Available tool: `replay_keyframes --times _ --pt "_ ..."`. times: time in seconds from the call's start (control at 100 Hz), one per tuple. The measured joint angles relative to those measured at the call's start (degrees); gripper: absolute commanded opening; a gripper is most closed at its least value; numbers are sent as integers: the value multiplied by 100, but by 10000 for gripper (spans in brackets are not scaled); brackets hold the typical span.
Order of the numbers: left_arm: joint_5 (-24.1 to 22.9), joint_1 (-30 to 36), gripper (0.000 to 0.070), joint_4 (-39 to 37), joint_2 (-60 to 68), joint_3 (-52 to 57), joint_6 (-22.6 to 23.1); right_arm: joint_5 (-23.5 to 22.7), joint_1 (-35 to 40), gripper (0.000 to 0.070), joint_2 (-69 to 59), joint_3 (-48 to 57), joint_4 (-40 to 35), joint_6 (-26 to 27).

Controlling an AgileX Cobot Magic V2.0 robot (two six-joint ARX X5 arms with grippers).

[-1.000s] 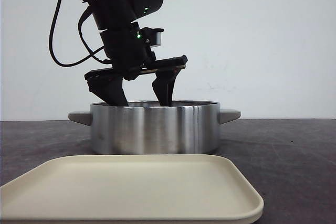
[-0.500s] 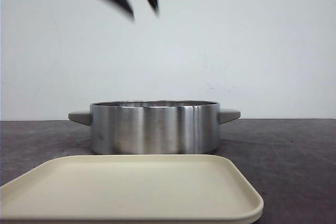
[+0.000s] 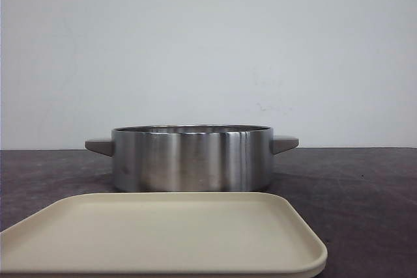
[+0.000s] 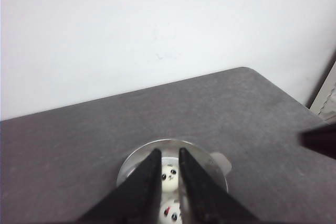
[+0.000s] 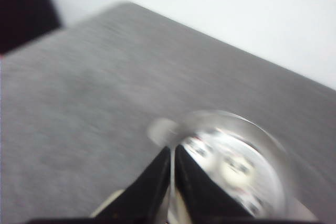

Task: Steam buns

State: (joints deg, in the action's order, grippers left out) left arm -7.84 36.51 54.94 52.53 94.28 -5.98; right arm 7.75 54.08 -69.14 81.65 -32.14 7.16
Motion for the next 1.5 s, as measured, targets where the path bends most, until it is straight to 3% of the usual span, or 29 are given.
replay_keyframes --times 0.14,0.29,1.3,1.5 --pt "-461 0 12 168 -807 -439 7 -354 155 5 0 -566 1340 -140" --pt "-767 0 12 184 -1303 -656 4 -343 216 5 4 -592 1875 -151" --pt "-767 0 16 358 -1316 -667 7 -323 162 5 9 -592 2035 -155" --pt "-767 0 16 356 -1316 -667 7 76 -111 5 251 -612 1163 -155"
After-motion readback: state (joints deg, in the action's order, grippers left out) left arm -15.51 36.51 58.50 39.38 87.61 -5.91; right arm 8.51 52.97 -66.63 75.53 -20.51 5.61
